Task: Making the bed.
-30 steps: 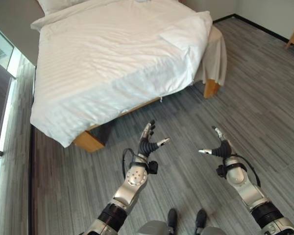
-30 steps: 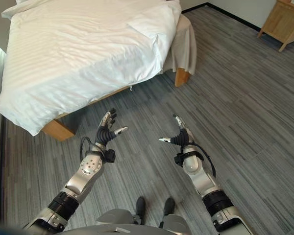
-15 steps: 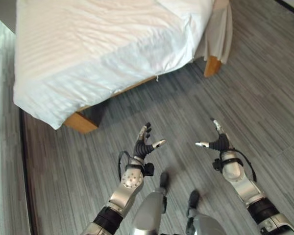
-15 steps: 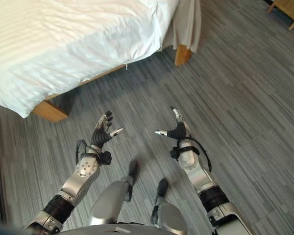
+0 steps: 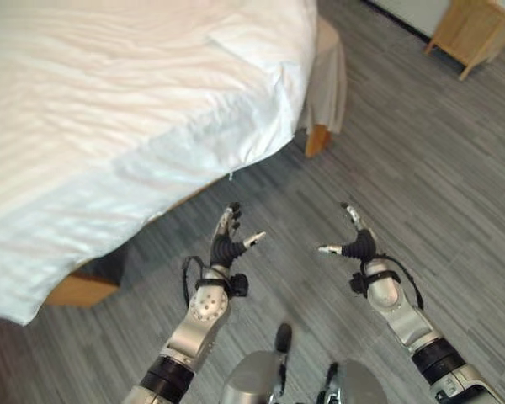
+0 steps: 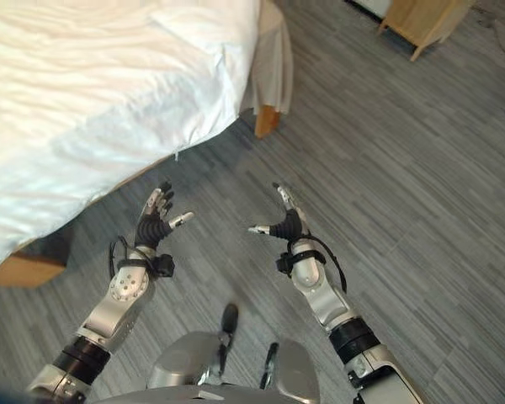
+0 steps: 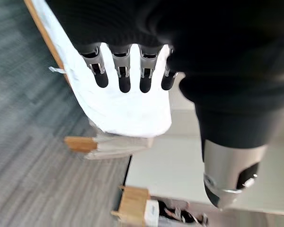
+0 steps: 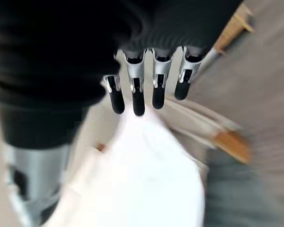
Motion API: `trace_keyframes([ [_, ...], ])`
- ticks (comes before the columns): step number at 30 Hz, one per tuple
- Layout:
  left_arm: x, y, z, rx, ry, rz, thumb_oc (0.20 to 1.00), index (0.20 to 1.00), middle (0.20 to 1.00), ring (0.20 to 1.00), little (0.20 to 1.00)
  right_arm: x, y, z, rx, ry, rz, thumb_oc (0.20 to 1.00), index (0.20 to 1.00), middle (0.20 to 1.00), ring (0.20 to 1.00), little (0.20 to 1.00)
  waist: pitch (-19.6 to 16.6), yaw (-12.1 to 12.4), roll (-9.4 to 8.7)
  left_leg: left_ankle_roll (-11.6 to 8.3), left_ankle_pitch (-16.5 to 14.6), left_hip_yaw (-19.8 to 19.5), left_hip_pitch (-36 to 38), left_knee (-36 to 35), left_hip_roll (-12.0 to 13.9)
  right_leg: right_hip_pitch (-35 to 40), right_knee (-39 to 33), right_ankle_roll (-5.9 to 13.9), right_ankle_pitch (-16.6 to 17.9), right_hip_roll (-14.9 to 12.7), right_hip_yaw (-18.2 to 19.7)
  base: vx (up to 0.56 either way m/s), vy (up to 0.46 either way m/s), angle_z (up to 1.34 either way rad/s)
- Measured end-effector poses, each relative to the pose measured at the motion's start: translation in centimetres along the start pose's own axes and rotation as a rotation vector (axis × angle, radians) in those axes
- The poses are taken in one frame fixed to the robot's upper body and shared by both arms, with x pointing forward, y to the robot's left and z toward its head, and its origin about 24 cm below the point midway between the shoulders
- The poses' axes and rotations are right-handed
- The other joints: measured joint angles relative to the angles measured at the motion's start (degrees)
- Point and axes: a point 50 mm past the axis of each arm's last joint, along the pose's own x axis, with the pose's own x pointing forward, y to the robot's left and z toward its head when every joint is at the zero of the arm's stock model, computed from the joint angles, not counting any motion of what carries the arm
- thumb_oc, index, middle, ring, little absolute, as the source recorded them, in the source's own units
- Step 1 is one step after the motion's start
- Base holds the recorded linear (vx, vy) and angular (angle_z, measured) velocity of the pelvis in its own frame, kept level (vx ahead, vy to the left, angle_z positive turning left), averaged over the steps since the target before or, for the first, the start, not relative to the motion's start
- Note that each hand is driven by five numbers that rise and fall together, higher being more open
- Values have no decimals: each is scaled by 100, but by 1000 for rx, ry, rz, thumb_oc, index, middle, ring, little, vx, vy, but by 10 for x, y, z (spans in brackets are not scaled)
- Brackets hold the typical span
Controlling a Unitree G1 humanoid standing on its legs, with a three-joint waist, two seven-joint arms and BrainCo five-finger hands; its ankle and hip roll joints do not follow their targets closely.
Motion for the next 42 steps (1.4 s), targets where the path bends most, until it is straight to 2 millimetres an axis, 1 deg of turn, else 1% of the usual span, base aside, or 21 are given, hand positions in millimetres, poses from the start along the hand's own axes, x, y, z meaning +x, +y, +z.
trace_keyframes([
  [1, 3, -3, -7, -1, 25, -2, 1000, 1000, 1000, 1000, 1000, 12, -2, -7, -14, 25, -10, 1000, 1000, 1000, 1000, 1000, -32, -69, 99, -294, -224, -363, 231, -26, 17, 18, -807, -179, -99, 228, -99, 742, -205, 70],
  [4, 2, -7, -16, -5, 65, -28, 1000, 1000, 1000, 1000, 1000, 16, -19, -38, -18, 186, -66, 1000, 1000, 1000, 1000, 1000, -162, -228, 137, -381, -370, -733, 448, -210, -87, -190, -3263, -175, 392, 382, -12, 404, -92, 93],
  [6, -7, 17, -24, 5, 103, 55, 1000, 1000, 1000, 1000, 1000, -15, -29, -30, 27, 144, -79, 1000, 1000, 1000, 1000, 1000, -160, -239, 174, -90, -406, -731, 713, -372, -224, -472, -4408, -108, 1222, 232, 125, 746, -151, 65],
  [9, -31, 52, -42, 32, 189, 191, 1000, 1000, 1000, 1000, 1000, -78, -23, -37, 40, 196, -5, 1000, 1000, 1000, 1000, 1000, -209, -412, 196, -286, -858, -935, 1350, -377, -210, -408, -4628, -376, 1790, 324, 91, 663, -185, 16],
  [11, -44, 53, -49, 46, 223, 179, 1000, 1000, 1000, 1000, 1000, -104, -21, -59, 15, 316, 20, 1000, 1000, 1000, 1000, 1000, -478, -643, 165, -501, -1060, -1086, 1666, -281, -188, -210, -4283, -543, 1872, 328, -115, 500, -164, 45],
  [12, -50, 43, -54, 22, 247, 155, 1000, 1000, 1000, 1000, 1000, -109, -22, -69, -5, 361, 33, 1000, 1000, 1000, 1000, 1000, -625, -674, 192, -649, -1187, -1072, 1745, -21, -214, 22, -4293, -846, 2235, 338, -175, 383, -158, 39],
  [13, -53, 36, -57, 2, 260, 139, 1000, 1000, 1000, 1000, 1000, -109, -23, -74, -21, 375, 39, 1000, 1000, 1000, 1000, 1000, -674, -655, 265, -772, -1303, -1013, 1722, 310, -210, 94, -4290, -980, 2487, 352, -177, 301, -161, 17],
  [14, -54, 26, -59, -33, 269, 118, 1000, 1000, 1000, 1000, 1000, -105, -26, -76, -39, 374, 44, 1000, 1000, 1000, 1000, 1000, -733, -511, 407, -845, -1329, -802, 1290, 1245, -190, 262, -4287, -1161, 2283, 473, -189, 290, -166, 19],
  [15, -50, 19, -57, -45, 257, 91, 1000, 1000, 1000, 1000, 1000, -100, -31, -74, -53, 354, 33, 1000, 1000, 1000, 1000, 1000, -727, -432, 431, -1026, -1407, -459, 359, 3215, -138, 497, -4425, -1273, 2211, 467, -176, 326, -198, 22],
  [18, -37, 22, -39, -28, 176, 68, 1000, 1000, 1000, 1000, 1000, -77, -35, -67, -58, 291, 1, 1000, 1000, 1000, 1000, 1000, -553, 98, 196, -757, -1334, -301, -849, 5113, 169, 1113, -4543, -1534, 1660, 649, 48, 330, -102, -9],
  [19, -33, 22, -35, -22, 161, 57, 1000, 1000, 1000, 1000, 1000, -70, -37, -66, -58, 281, -16, 1000, 1000, 1000, 1000, 1000, -434, 278, 48, -818, -1351, -260, -1248, 5354, 302, 1298, -4544, -1480, 1722, 624, 59, 421, 36, -26],
  [21, -32, 23, -35, -8, 163, 51, 1000, 1000, 1000, 1000, 1000, -60, -34, -58, -38, 244, -35, 1000, 1000, 1000, 1000, 1000, -318, 399, -89, -791, -1343, -128, -1601, 4414, 479, 1697, -4703, -1399, 1397, 612, 102, 558, 102, -6],
  [24, -26, 11, -35, -16, 160, 17, 1000, 1000, 1000, 1000, 1000, -59, -28, -63, -58, 261, -14, 1000, 1000, 1000, 1000, 1000, -244, 529, -55, -794, -704, 176, -1567, 1106, 471, 2296, -4981, -1068, 1238, 647, -27, 513, 63, 6],
  [26, -25, 6, -33, -25, 153, 9, 1000, 1000, 1000, 1000, 1000, -69, -26, -71, -92, 302, 12, 1000, 1000, 1000, 1000, 1000, -297, 535, 103, -608, -362, 770, -1473, 675, 475, 2694, -5017, -967, 891, 818, -137, 405, 47, 11],
  [27, -25, 5, -35, -28, 159, 9, 1000, 1000, 1000, 1000, 1000, -73, -22, -73, -108, 316, 32, 1000, 1000, 1000, 1000, 1000, -345, 536, 132, -413, 68, 672, -1291, 662, 494, 2773, -4627, -902, 511, 900, -114, 318, 54, 1],
  [29, -22, 0, -38, -32, 172, 12, 1000, 1000, 1000, 1000, 1000, -72, -17, -71, -140, 295, 57, 1000, 1000, 1000, 1000, 1000, -282, 565, 72, -439, 150, 675, -1146, 783, 511, 1994, -2546, -412, -113, 670, -325, 272, 35, -12],
  [30, -21, -3, -39, -15, 178, -6, 1000, 1000, 1000, 1000, 1000, -71, -15, -69, -148, 281, 62, 1000, 1000, 1000, 1000, 1000, -280, 483, 120, -286, 329, 489, -938, 672, 438, 1323, -966, -12, -116, 366, -481, 251, 7, 25],
  [31, -19, -5, -38, -6, 175, -16, 1000, 1000, 1000, 1000, 1000, -71, -13, -67, -155, 274, 65, 1000, 1000, 1000, 1000, 1000, -279, 382, 67, -251, 259, 367, -730, 589, 280, 903, -191, 138, -128, 149, -453, 167, -7, 54],
  [33, -10, -9, -29, -6, 133, -29, 1000, 1000, 1000, 1000, 1000, -69, -18, -67, -169, 267, 47, 1000, 1000, 1000, 1000, 1000, -228, 252, 150, -128, 277, 161, -379, 338, 195, 414, 153, 219, -140, 34, -446, 258, -148, 79],
  [37, -6, 0, -21, 11, 96, -9, 1000, 1000, 1000, 1000, 1000, -65, -30, -66, -186, 260, -15, 1000, 1000, 1000, 1000, 1000, -177, 254, 340, -262, 192, -525, 50, -1, 119, 161, -1778, -96, 162, -27, -234, 319, -361, 85],
  [42, 1, -17, -23, -5, 102, -55, 1000, 1000, 1000, 1000, 1000, -91, -38, -86, -275, 352, -32, 1000, 1000, 1000, 1000, 1000, -185, -130, 495, -496, 83, -2139, 339, -10, 33, 919, -4056, -169, 1133, 178, 2005, 212, -470, 165],
])
